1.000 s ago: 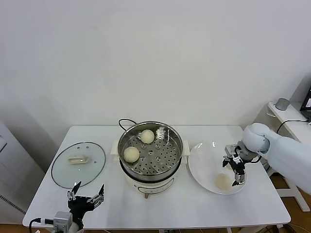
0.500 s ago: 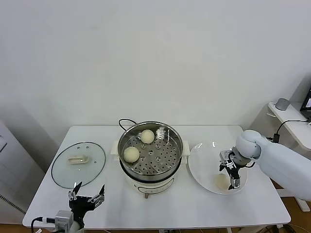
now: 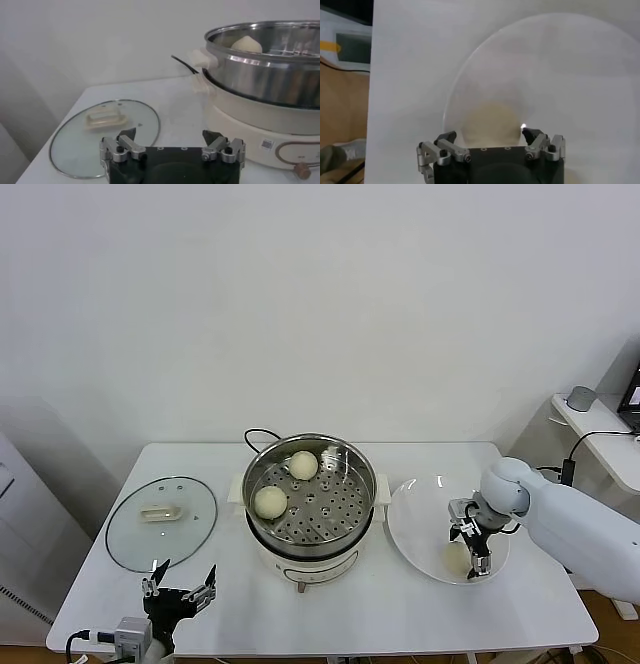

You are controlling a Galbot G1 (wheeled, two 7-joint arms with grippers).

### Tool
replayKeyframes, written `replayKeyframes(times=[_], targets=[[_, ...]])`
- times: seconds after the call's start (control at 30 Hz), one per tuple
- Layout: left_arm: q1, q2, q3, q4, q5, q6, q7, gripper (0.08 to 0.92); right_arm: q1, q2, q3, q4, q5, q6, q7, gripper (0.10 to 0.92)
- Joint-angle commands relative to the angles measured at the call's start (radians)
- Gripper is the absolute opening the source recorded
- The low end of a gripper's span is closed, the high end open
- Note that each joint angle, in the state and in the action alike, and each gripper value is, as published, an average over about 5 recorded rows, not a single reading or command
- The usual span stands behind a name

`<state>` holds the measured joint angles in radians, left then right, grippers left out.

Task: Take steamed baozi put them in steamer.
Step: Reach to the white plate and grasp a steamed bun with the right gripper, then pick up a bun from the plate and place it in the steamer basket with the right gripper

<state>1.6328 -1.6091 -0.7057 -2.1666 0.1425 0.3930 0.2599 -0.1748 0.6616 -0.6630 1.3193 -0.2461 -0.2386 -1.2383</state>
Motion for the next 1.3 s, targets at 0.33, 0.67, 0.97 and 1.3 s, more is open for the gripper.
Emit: replayKeyframes(times=[0.33, 0.67, 0.97, 1.3], targets=[[-0.01, -0.02, 0.002, 0.005, -0.001, -0.001, -0.001, 0.823, 0.034, -0.018, -0.001, 0.004, 0.022, -0.001, -0.003, 0.554], [-0.043, -0.025, -0.004, 0.008, 0.002, -0.009, -0.01, 0.823, 0.486, -0.046, -0.248, 0.04, 0.219, -0.044, -0.048, 0.442], [-0.042, -0.024, -0.017, -0.004, 0.036, -0.025, -0.027, 0.823, 0.945, 0.232, -0.534, -0.098, 0.455, -0.054, -0.091, 0.441], [-0.028, -0.034, -0.017, -0.031, 0.052, -0.032, -0.037, 0.823, 0.952, 0.576, -0.582, -0.325, 0.713, 0.467, -0.158, 0.441]])
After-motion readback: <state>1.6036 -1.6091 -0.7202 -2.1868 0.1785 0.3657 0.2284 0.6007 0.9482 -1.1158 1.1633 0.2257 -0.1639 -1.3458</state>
